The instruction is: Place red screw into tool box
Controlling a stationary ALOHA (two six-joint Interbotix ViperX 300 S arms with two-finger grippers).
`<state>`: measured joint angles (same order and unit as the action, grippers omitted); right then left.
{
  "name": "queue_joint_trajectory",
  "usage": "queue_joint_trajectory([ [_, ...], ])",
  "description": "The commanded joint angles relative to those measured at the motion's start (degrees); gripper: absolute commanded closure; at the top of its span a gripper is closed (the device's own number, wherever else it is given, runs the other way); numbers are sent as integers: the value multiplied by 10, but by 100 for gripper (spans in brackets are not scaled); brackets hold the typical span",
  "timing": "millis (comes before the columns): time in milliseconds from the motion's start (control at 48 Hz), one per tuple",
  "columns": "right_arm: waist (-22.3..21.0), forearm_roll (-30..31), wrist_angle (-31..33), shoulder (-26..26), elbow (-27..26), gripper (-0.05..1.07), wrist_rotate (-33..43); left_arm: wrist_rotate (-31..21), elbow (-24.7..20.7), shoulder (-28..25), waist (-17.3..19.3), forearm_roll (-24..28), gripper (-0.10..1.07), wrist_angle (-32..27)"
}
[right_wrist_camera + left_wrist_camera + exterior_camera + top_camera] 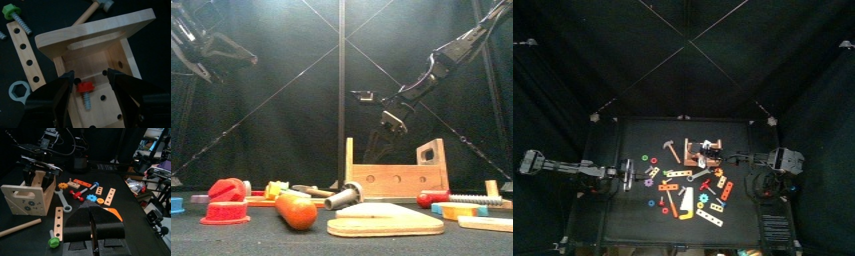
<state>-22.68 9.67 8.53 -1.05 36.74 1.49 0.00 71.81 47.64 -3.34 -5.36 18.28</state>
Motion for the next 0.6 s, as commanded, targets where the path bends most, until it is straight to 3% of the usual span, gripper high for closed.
queue_joint_trajectory([
  [0,-3,0,-5,11,-9,10,1,1,-6,0,1,1,99,5],
  [583,12,10,12,34,-14,9,0,-1,-1,0,2,0,99,5],
])
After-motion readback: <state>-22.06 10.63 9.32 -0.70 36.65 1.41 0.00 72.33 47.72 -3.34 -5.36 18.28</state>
